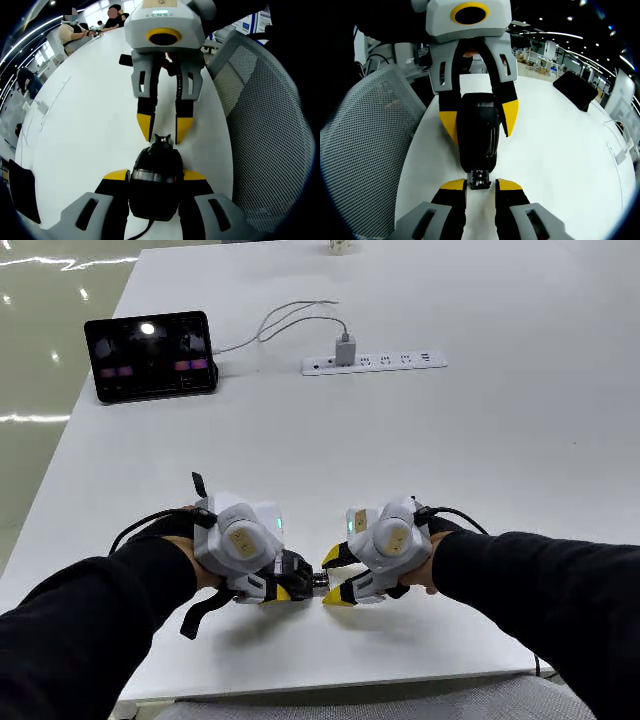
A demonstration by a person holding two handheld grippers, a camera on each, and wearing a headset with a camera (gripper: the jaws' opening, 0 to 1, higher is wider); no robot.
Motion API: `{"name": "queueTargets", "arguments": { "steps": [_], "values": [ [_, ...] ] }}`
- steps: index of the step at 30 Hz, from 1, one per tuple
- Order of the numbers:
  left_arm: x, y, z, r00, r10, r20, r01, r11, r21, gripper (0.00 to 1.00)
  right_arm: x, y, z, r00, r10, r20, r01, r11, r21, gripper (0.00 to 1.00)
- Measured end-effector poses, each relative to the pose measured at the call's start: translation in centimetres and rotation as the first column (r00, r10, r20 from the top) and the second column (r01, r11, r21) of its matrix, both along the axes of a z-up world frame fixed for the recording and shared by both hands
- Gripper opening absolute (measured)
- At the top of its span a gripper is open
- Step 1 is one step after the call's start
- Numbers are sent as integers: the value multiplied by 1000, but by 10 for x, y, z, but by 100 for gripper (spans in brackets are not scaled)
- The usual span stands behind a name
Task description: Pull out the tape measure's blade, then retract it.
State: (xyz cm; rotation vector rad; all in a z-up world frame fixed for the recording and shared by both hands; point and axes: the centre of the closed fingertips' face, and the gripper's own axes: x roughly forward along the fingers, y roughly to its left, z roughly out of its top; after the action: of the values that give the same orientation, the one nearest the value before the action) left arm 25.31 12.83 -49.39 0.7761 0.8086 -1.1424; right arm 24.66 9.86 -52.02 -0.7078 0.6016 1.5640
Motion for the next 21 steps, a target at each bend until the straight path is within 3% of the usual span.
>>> {"name": "queueTargets", "arguments": {
  "steps": [11, 13, 15, 18, 21],
  "values": [
    [0, 0, 0, 1000, 7, 13, -7, 1000, -9, 32, -2, 9, -2, 1000, 19, 1, -19, 1000, -13, 13],
    [0, 0, 0, 1000, 12, 18, -12, 1000, -20, 32, -1, 8, -2, 1000, 6, -29, -7, 1000, -14, 13],
    [1, 0, 1, 1000, 15, 23, -14, 1000, -25, 32, -1, 8, -2, 999, 43, 11, -43, 999, -7, 13],
    [2, 1, 1, 1000, 21, 10, -20, 999, -34, 32, -1, 7, -2, 1000, 4, -26, -4, 1000, 5, 12],
    [3, 3, 2, 999, 32, -16, -33, 998, -48, 32, -1, 6, -2, 1000, 4, -26, -4, 1000, 1, 11]
  ]
}}
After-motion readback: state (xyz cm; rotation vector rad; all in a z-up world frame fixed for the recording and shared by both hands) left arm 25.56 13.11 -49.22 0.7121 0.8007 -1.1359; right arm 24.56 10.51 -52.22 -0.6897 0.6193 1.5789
